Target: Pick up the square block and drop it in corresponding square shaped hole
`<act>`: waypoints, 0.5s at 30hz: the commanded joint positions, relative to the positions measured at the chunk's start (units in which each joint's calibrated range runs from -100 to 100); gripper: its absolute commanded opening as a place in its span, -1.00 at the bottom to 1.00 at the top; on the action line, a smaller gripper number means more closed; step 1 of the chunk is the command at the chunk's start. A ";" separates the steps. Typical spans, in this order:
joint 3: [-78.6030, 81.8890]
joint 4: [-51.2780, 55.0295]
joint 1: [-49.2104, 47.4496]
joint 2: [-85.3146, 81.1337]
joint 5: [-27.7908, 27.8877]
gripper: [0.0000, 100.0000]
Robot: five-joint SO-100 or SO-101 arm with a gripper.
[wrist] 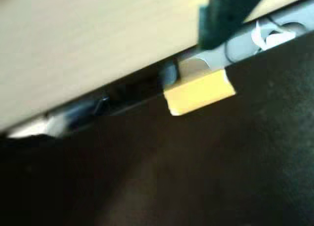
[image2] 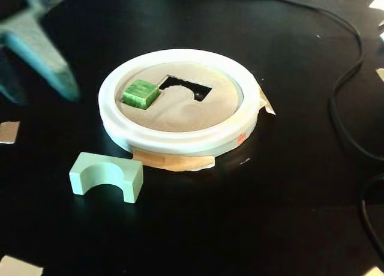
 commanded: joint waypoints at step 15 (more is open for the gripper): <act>58.80 -25.26 6.52 -47.12 3.13 0.78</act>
